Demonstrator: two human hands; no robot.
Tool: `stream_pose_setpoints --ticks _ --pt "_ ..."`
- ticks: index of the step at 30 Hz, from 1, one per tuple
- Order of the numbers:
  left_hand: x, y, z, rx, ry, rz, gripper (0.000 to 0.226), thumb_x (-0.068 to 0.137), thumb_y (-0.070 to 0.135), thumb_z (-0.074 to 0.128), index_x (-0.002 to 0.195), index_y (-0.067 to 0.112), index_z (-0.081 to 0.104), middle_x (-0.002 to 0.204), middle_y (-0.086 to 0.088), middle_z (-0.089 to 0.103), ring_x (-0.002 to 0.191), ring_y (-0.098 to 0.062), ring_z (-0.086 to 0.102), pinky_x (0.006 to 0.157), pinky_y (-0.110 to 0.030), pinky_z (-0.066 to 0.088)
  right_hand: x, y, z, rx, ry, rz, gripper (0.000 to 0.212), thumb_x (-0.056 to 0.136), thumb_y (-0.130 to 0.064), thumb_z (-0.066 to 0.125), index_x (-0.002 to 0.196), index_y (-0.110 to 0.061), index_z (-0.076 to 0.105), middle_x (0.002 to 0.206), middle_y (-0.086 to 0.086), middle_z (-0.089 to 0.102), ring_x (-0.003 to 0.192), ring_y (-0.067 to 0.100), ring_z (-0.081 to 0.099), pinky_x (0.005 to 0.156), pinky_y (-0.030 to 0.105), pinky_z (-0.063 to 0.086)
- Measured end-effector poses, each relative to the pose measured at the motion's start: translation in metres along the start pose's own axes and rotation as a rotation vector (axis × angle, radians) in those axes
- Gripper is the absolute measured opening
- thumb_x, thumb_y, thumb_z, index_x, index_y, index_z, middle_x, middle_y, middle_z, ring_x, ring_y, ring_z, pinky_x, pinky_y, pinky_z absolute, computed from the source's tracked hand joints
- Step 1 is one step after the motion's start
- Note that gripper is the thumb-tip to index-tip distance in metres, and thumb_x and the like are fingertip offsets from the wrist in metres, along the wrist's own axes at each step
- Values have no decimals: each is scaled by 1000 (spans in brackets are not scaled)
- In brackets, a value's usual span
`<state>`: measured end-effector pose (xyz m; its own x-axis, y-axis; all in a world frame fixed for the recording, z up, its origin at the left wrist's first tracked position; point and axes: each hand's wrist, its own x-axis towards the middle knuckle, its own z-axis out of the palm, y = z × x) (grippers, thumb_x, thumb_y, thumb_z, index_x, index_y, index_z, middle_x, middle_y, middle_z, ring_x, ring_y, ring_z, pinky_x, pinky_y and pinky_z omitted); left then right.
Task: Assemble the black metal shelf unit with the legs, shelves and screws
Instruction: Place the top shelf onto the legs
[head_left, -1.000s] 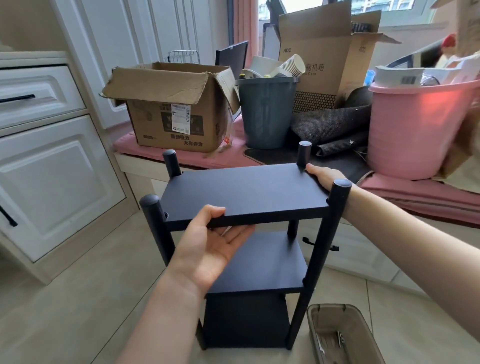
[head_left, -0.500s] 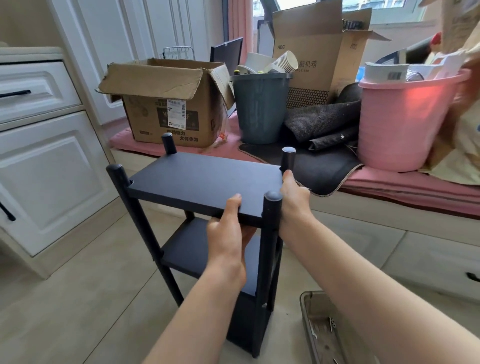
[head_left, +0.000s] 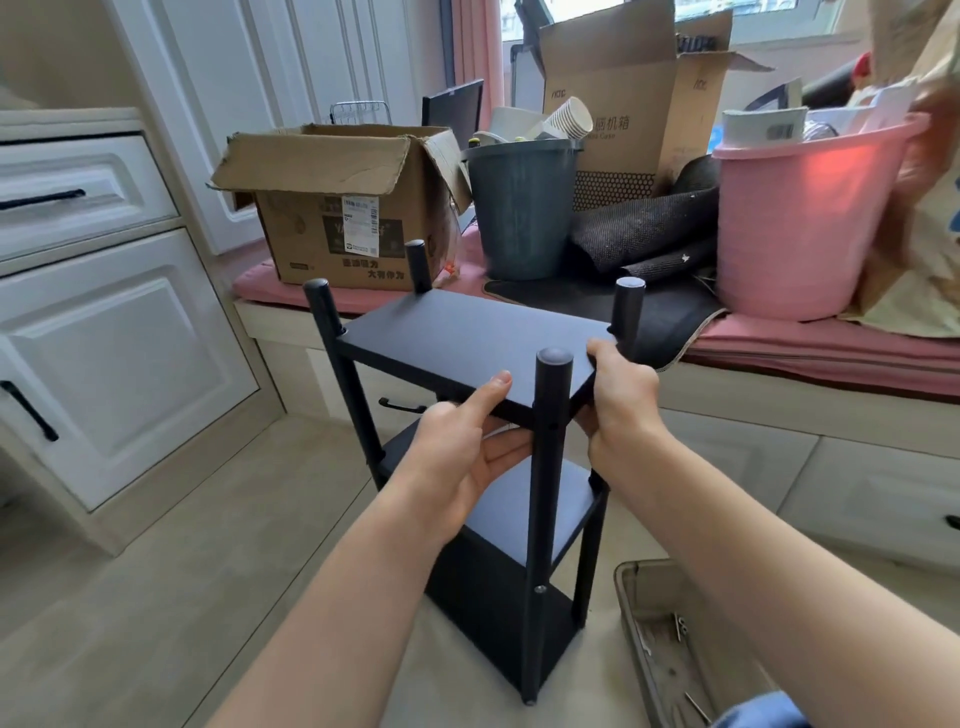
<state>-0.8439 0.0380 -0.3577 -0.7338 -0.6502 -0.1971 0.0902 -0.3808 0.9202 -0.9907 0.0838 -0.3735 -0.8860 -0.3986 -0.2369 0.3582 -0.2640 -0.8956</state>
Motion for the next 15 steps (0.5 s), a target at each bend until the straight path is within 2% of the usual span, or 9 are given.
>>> stream_pose_setpoints --ticks 2,4,6,7,8,10,11,13,15 --pt "-4 -1 -3 -17 5 46 40 102 20 56 132 -6 53 111 -21 74 98 -33 75 86 -38 62 -3 -1 -2 -16 -21 -1 27 95 -26 57 110 -4 61 96 9 59 89 25 62 84 39 57" --pt "-8 -4 -3 -16 46 121 50 101 13 59 145 2 38 116 -20 72 96 -34 75 89 -42 60 -5 -2 -3 -21 -27 9 32 95 -28 57 116 -4 61 106 13 64 102 31 66 83 39 59" --pt "-12 -8 -5 -6 116 200 78 98 6 61 156 26 12 118 -18 70 95 -31 75 91 -43 58 -6 -3 -4 -29 -25 8 31 96 -29 57 115 -6 60 117 17 65 112 35 63 81 39 60" --pt "-13 -9 -7 1 116 237 90 97 4 62 155 40 3 119 -18 70 97 -30 75 93 -43 57 -5 -3 -4 -35 -23 5 31 96 -29 57 115 -6 60 119 17 64 113 35 63 78 38 60" --pt "-13 -11 -8 10 96 261 96 95 4 65 151 51 3 123 -17 68 102 -29 74 96 -44 56 -5 -4 -4 -39 -21 1 31 96 -30 56 115 -5 60 119 17 64 112 36 63 75 37 60" --pt "-14 -12 -10 94 2 267 89 85 17 79 138 65 26 138 -14 57 116 -28 68 100 -46 54 -6 -4 -4 -44 -21 -6 31 95 -30 57 114 -6 59 120 18 64 110 34 64 73 36 60" --pt "-14 -11 -10 189 -53 267 80 79 26 84 133 64 39 143 -8 52 121 -25 65 102 -44 54 -6 -4 -5 -45 -23 -8 30 95 -30 57 113 -6 59 118 17 65 107 32 65 74 37 60" --pt "-15 -14 -10 392 -105 290 66 76 27 86 128 53 55 138 6 57 120 -15 65 105 -40 51 -7 -5 -6 -50 -31 -11 24 95 -30 58 106 -9 58 105 12 66 96 27 67 80 40 60" --pt "-13 -18 -7 492 -88 332 61 77 20 86 124 48 59 127 14 64 115 -12 66 107 -37 49 -7 -5 -9 -69 -38 -17 18 95 -31 59 98 -13 56 90 5 63 86 23 66 87 42 58"
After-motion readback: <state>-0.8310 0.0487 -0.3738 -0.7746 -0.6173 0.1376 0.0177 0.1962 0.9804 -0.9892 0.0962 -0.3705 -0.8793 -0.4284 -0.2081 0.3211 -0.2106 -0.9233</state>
